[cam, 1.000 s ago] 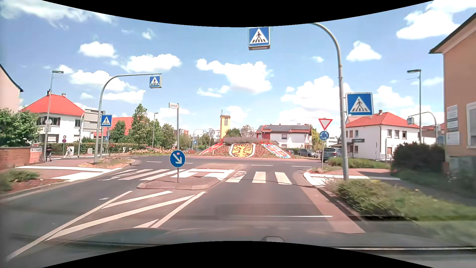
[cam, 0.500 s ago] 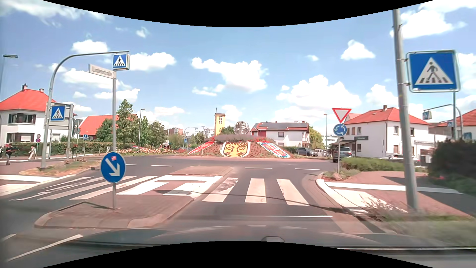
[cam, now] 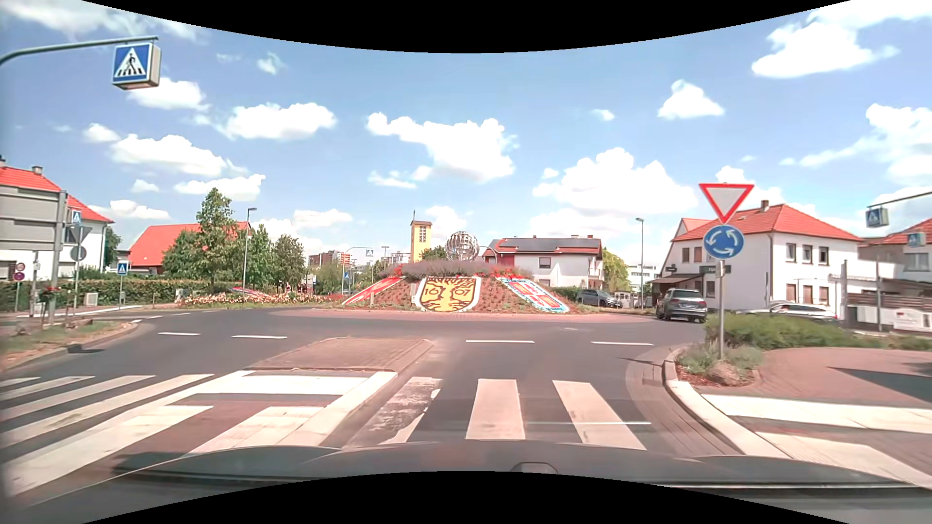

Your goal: Follow the waypoints while adhering to traffic rules and regulations

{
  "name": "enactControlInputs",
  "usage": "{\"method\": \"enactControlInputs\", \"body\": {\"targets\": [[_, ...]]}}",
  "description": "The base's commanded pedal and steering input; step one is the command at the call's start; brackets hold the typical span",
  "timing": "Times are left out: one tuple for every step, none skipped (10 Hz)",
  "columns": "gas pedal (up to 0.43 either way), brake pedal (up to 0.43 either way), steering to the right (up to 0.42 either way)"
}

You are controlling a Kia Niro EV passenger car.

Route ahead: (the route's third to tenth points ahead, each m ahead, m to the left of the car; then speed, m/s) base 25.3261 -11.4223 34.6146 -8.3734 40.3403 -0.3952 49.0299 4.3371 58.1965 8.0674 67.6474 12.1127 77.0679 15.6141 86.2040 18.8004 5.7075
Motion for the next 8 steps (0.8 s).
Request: {"method": "enactControlInputs", "body": {"targets": [[0.000,0.207,0.039],[0.000,0.201,0.048],[0.000,0.195,0.055],[0.000,0.183,0.063],[0.000,0.165,0.071],[0.000,0.152,0.076],[0.000,0.122,0.088],[0.000,0.091,0.101]]}}
